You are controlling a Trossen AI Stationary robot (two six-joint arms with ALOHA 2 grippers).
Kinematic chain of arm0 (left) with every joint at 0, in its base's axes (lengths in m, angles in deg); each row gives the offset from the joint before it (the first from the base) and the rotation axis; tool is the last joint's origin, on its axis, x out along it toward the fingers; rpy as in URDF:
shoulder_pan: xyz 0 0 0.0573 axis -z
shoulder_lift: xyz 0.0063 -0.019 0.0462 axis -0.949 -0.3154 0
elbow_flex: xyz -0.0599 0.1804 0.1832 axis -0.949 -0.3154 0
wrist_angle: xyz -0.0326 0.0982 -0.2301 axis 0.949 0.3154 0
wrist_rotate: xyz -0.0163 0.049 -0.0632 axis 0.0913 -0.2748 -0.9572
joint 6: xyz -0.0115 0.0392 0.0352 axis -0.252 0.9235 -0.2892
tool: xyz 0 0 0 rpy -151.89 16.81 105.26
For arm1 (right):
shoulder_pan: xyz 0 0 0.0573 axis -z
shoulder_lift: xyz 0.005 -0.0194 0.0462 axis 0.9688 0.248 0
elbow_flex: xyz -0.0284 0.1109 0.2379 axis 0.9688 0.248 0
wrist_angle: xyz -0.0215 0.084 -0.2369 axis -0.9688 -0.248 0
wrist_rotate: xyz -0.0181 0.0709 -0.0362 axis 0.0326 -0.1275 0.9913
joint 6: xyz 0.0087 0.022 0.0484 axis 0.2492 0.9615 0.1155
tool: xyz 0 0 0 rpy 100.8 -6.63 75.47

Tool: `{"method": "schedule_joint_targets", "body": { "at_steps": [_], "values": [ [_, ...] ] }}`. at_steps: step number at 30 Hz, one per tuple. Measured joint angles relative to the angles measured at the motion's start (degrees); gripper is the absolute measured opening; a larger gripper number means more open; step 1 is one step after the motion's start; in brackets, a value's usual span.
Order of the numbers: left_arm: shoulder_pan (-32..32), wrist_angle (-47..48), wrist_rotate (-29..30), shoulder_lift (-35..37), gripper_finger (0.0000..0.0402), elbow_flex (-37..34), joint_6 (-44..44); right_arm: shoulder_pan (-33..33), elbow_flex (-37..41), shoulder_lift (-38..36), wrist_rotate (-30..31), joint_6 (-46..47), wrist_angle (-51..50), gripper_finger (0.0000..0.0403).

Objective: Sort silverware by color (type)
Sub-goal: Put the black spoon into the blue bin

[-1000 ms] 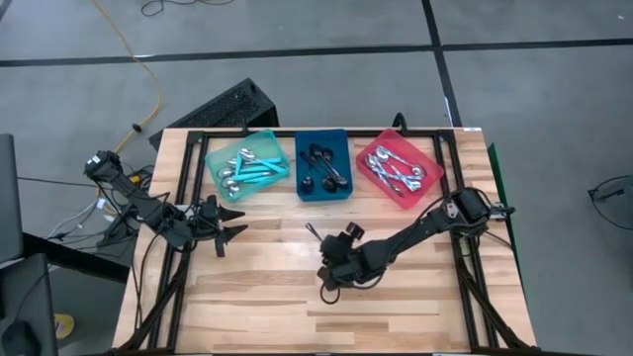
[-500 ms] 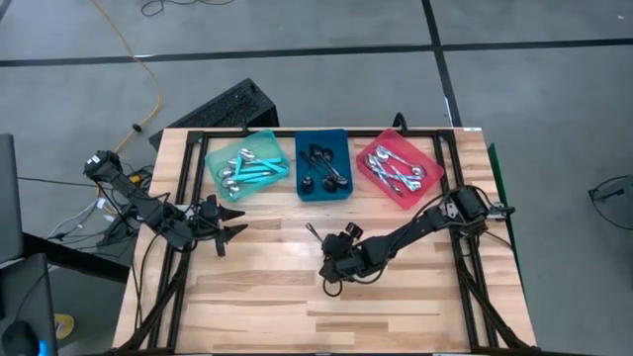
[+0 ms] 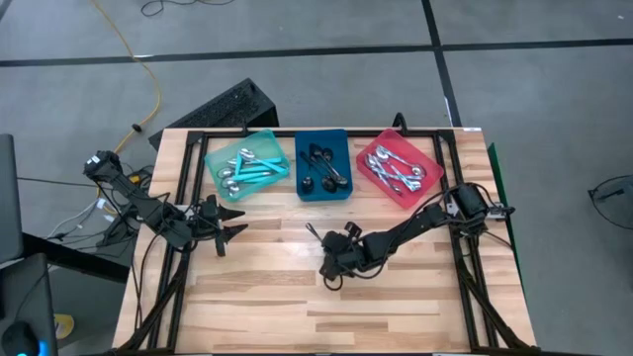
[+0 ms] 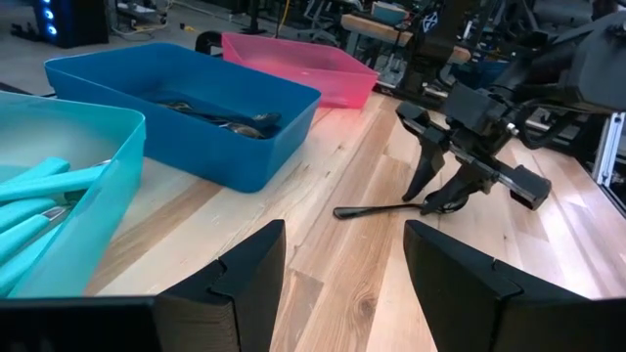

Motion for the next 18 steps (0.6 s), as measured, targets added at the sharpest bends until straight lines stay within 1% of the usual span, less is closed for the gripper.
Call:
{"method": "schedule_joint_targets", "body": {
  "at_steps": [5,9,12,18],
  "values": [
    [0.0,0.0,0.0,0.0,0.0194,0.0,0.0,0.12,0.02,0.02,-0.2,0.02,-0.19,0.0066],
    [0.0,0.0,0.0,0.0,0.0194,0.0,-0.02,0.12,0.04,0.02,-0.2,0.02,-0.38,0.0033],
    [0.0,0.0,0.02,0.0,0.0194,0.0,-0.02,0.12,0.04,0.02,-0.41,0.02,-0.43,0.0022],
    [0.0,0.0,0.02,0.0,0.0194,0.0,-0.02,0.18,0.04,-0.11,-1.12,0.03,-0.54,0.0024]
  ]
}}
